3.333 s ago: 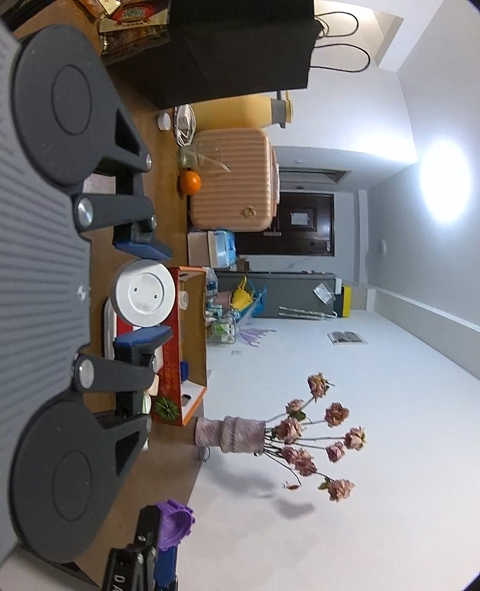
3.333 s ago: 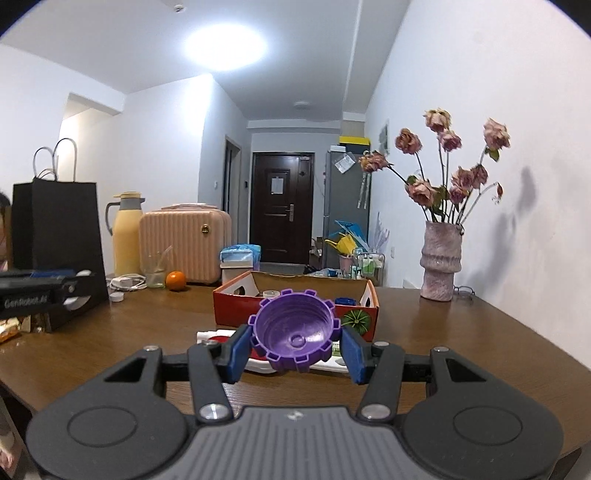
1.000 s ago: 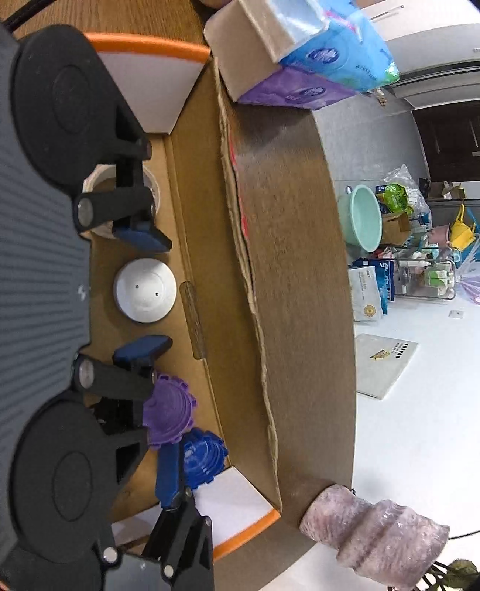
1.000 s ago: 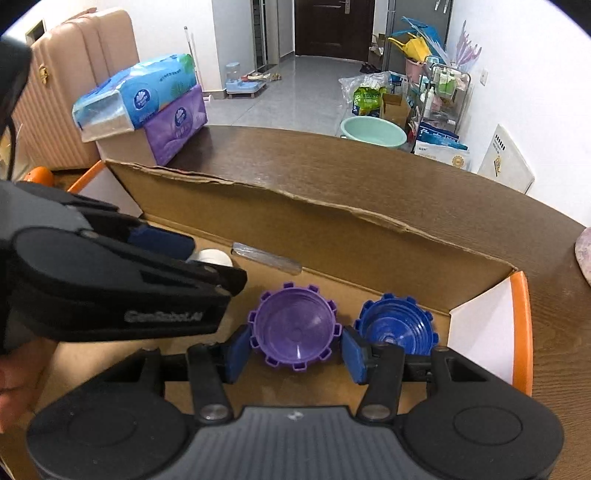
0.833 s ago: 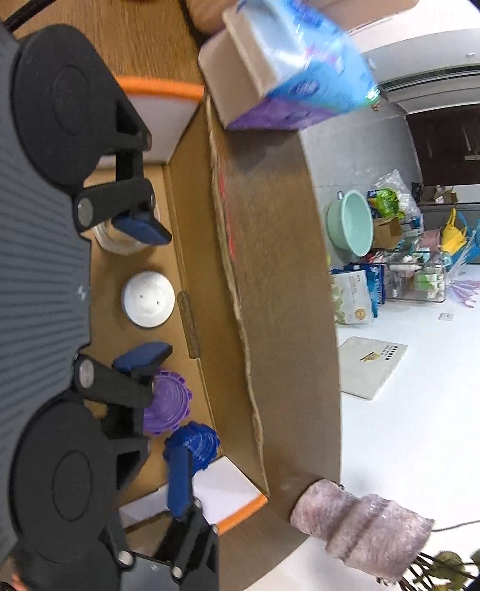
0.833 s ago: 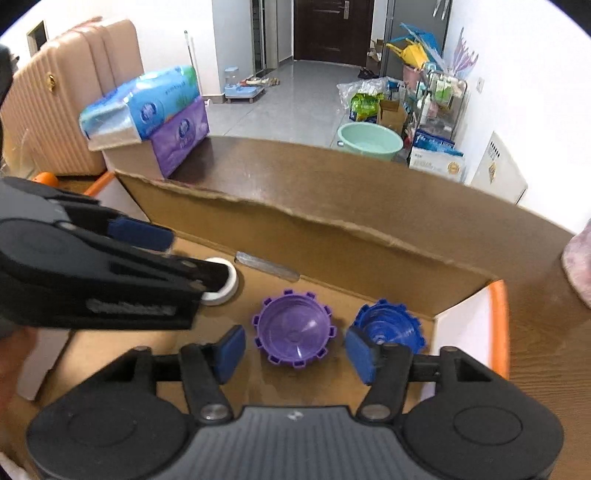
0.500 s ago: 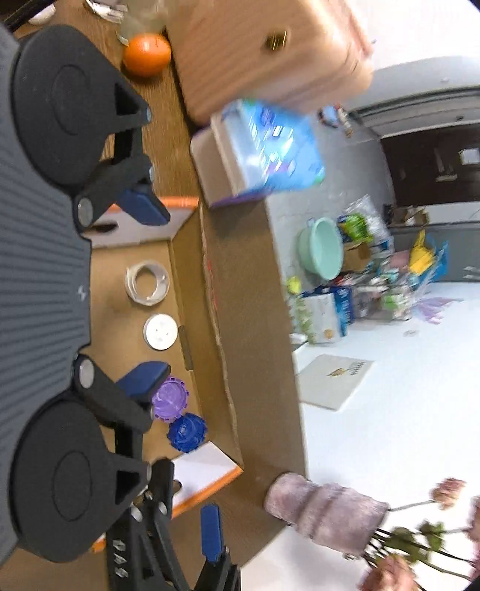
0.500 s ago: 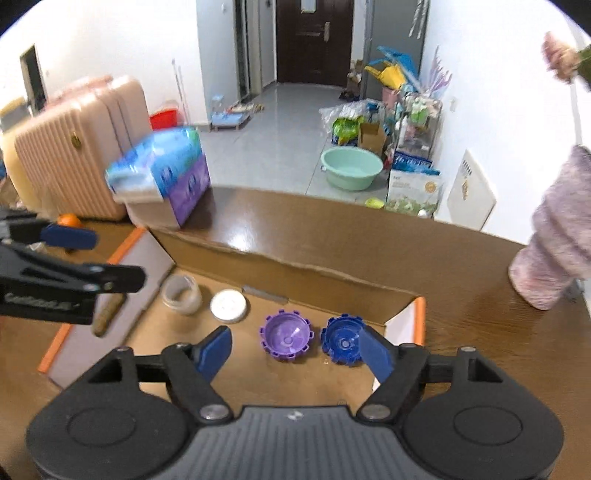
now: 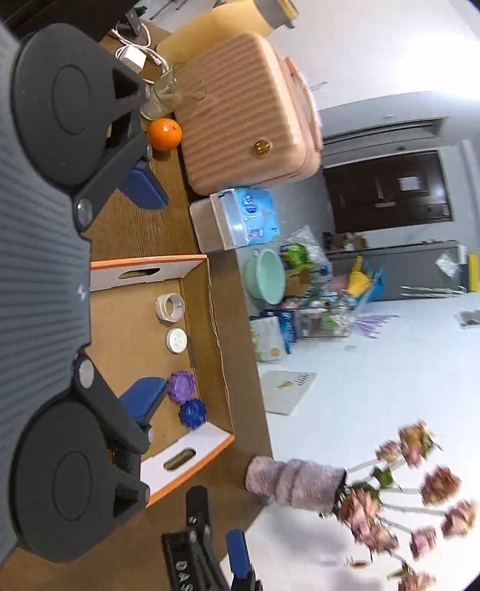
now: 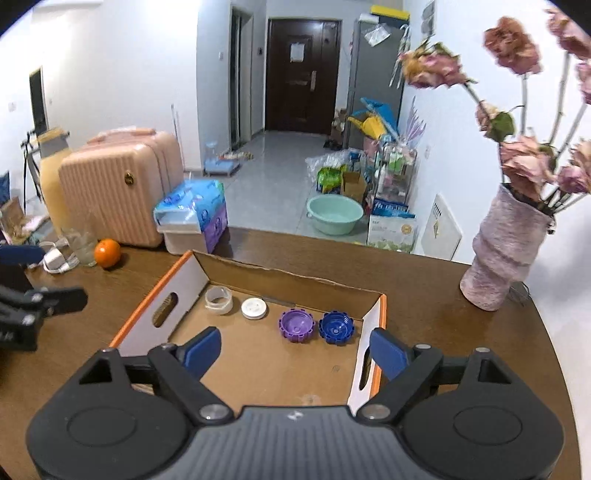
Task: Organize rigid objects
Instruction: 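Lift both open grippers away from the box, then move both open grippers down toward the objects beside the box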
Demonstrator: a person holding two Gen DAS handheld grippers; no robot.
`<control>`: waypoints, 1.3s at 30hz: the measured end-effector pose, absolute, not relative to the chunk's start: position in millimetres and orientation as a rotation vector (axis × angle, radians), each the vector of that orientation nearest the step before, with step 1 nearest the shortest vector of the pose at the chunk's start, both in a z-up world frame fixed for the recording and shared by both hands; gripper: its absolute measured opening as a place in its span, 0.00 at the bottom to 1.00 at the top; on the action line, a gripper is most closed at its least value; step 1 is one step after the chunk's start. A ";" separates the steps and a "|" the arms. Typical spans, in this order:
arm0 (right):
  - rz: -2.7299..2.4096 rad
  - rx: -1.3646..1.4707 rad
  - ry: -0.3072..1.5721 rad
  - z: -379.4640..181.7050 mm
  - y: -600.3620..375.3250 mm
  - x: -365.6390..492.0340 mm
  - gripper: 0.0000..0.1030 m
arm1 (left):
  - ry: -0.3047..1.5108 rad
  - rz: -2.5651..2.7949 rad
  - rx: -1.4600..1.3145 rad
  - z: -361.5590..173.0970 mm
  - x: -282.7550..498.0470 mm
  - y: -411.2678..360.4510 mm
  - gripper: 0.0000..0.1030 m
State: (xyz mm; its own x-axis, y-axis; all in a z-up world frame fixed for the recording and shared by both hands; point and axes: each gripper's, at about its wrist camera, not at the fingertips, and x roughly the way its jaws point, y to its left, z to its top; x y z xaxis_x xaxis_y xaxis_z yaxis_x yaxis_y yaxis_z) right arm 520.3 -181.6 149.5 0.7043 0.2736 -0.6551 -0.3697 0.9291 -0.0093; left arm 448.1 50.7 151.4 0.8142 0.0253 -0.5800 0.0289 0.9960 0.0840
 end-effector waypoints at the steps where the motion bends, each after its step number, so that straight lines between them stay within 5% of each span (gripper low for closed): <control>1: 0.356 -0.131 0.688 149.3 -182.9 511.6 0.85 | 0.602 -0.002 0.088 151.3 438.7 49.2 0.98; 17: 0.280 -0.056 0.201 104.7 -211.9 325.8 1.00 | 0.184 0.105 0.153 94.5 259.3 33.7 1.00; 39: 0.255 0.007 0.115 15.7 -202.6 158.9 1.00 | 0.024 0.115 0.055 9.6 80.5 56.3 1.00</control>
